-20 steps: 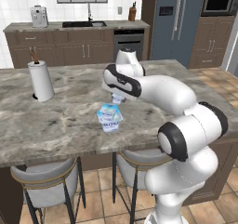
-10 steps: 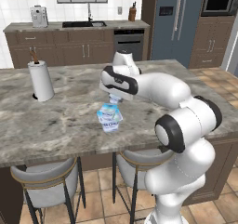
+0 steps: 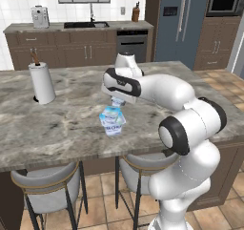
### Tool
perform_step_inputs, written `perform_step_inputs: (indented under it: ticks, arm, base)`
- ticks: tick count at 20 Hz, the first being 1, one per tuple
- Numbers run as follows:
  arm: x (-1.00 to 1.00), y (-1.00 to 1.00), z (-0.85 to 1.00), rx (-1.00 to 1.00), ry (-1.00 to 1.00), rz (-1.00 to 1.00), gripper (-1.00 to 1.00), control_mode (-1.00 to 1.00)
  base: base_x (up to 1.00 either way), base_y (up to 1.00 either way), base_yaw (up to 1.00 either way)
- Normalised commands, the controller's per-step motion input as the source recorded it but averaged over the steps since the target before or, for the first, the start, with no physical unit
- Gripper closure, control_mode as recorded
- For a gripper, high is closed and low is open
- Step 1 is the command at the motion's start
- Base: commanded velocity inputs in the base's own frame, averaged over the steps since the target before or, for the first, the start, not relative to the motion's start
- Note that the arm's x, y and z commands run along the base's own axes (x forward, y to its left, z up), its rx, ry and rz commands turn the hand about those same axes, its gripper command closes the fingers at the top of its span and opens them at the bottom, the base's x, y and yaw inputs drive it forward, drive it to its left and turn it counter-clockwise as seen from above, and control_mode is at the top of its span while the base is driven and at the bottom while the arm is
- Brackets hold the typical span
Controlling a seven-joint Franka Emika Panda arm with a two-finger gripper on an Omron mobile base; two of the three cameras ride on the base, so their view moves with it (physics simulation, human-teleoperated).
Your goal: Stack the yogurt containers by placing the smaller containers on top of the larger containers.
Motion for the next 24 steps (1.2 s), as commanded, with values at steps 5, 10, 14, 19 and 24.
perform_step_inputs:
  ticks: [5, 10, 14, 19, 24]
  arm:
    - [0.0, 0.0, -0.05, -0.02, 0.0, 0.0, 1.0, -1.0]
    - [0.0, 0.02, -0.04, -0.04, 0.0, 0.0, 1.0, -1.0]
    - [0.0, 0.01, -0.03, -0.05, 0.0, 0.0, 1.0, -1.0]
    - [0.0, 0.0, 0.0, -0.02, 0.0, 0.0, 1.0, -1.0]
    - [0.0, 0.0, -0.02, 0.0, 0.0, 0.0, 1.0, -1.0]
  base:
    - [0.0, 0.0, 0.0]
    - [0.0, 0.0, 0.0]
    - [0.0, 0.0, 0.0]
    - [0.0, 0.0, 0.0]
    - [0.0, 0.0, 0.0]
